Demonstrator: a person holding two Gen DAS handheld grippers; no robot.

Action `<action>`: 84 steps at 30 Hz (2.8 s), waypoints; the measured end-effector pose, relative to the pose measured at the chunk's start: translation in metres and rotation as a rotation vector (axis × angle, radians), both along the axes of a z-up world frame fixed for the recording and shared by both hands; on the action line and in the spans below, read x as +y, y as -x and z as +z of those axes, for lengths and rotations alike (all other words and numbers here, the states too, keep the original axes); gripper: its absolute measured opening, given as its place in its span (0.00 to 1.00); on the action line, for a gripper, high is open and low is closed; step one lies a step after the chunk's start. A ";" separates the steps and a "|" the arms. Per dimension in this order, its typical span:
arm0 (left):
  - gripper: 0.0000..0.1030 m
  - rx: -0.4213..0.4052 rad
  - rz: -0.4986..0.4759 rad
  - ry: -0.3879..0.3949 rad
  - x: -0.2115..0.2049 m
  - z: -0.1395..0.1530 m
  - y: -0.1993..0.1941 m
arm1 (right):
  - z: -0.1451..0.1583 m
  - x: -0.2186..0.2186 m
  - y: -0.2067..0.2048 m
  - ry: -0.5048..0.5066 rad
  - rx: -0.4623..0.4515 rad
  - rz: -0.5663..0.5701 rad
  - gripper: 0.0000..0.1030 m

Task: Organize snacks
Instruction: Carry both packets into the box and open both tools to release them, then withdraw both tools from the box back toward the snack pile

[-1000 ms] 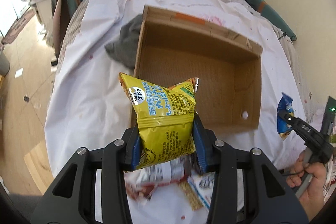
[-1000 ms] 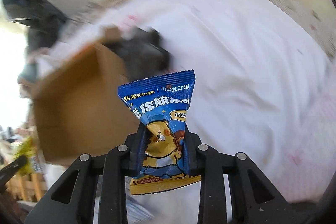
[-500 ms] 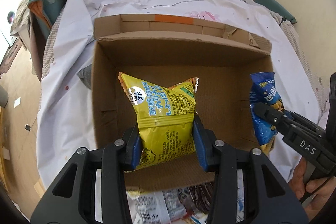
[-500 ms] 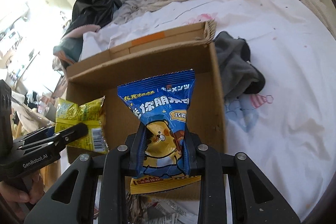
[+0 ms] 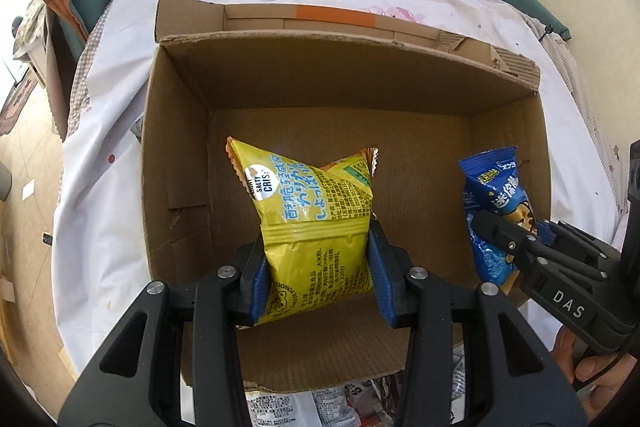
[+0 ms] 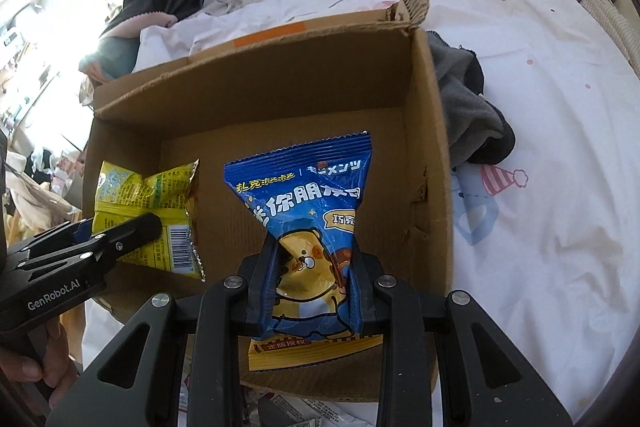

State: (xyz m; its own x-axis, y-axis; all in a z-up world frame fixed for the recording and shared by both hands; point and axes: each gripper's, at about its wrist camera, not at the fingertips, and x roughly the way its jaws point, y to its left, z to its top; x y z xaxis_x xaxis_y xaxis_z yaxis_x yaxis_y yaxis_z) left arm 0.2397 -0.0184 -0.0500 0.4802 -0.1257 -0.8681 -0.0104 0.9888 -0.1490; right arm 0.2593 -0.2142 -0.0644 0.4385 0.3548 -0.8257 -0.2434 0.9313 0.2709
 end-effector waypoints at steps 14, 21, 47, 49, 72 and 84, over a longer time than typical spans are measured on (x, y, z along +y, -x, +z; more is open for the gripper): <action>0.39 0.004 -0.015 -0.022 -0.005 -0.002 -0.001 | -0.005 0.005 -0.002 0.016 0.021 0.014 0.30; 0.39 0.006 -0.013 -0.043 -0.007 -0.002 0.002 | -0.003 0.004 -0.003 0.006 0.009 0.010 0.32; 0.90 -0.198 0.059 -0.045 0.021 0.055 0.045 | 0.061 -0.015 0.034 -0.036 -0.177 -0.075 0.97; 0.90 -0.201 0.071 -0.050 0.025 0.056 0.051 | 0.065 -0.017 0.042 -0.034 -0.185 -0.073 0.98; 0.90 -0.140 0.133 -0.047 0.040 0.047 0.125 | 0.060 -0.042 0.112 -0.067 -0.144 -0.085 0.99; 0.90 -0.096 0.191 -0.043 0.053 0.037 0.148 | 0.054 -0.049 0.134 -0.054 -0.122 -0.086 0.99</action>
